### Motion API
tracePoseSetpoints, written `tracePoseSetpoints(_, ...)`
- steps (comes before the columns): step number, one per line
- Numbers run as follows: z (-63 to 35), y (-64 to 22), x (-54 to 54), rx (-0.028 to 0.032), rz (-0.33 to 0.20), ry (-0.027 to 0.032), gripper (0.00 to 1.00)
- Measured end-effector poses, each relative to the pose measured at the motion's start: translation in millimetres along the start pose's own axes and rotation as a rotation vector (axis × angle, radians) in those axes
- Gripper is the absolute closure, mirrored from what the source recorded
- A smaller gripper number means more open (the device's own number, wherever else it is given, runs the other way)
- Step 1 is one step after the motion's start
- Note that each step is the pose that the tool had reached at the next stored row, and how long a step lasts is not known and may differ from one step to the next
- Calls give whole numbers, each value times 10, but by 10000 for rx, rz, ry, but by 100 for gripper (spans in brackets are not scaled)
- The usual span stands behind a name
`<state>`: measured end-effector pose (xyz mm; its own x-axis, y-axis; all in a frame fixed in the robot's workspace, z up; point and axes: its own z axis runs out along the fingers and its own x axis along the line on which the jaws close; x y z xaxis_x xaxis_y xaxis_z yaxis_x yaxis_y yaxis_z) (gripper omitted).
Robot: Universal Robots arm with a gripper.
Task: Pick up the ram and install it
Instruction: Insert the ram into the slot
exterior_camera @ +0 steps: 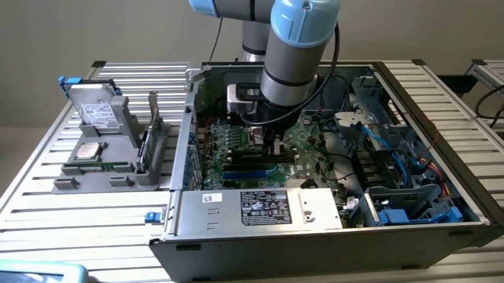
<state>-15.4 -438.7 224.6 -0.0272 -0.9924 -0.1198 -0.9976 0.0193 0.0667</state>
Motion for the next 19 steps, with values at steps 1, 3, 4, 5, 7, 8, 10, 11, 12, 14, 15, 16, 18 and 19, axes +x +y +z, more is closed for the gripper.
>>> tracePoseSetpoints(1, 2, 0, 0, 0, 0, 0, 86)
tracePoseSetpoints(3, 9, -1, 1, 2, 0, -4, 86)
tracePoseSetpoints(4, 13, -1, 1, 2, -1, -4, 86)
tracePoseSetpoints(5, 17, -2, 1, 1, 0, -1, 86)
tracePoseSetpoints(7, 24, -2, -3, 0, 0, 2, 86)
tracePoseSetpoints(8, 27, -2, -5, 0, 0, 2, 86)
tracePoseSetpoints(10, 35, -2, -7, 1, -1, 0, 86)
tracePoseSetpoints(11, 36, -2, -7, 0, 0, 2, 86)
tracePoseSetpoints(12, 36, -2, -7, 0, 0, 2, 86)
tracePoseSetpoints(14, 39, -2, -7, 0, 0, 0, 86)
tracePoseSetpoints(15, 40, -2, -7, 0, 0, 1, 86)
tracePoseSetpoints(16, 42, -3, -7, 0, 0, -1, 86)
tracePoseSetpoints(18, 46, -3, -6, 0, 0, -1, 86)
tracePoseSetpoints(19, 47, -3, -6, 0, 0, 0, 86)
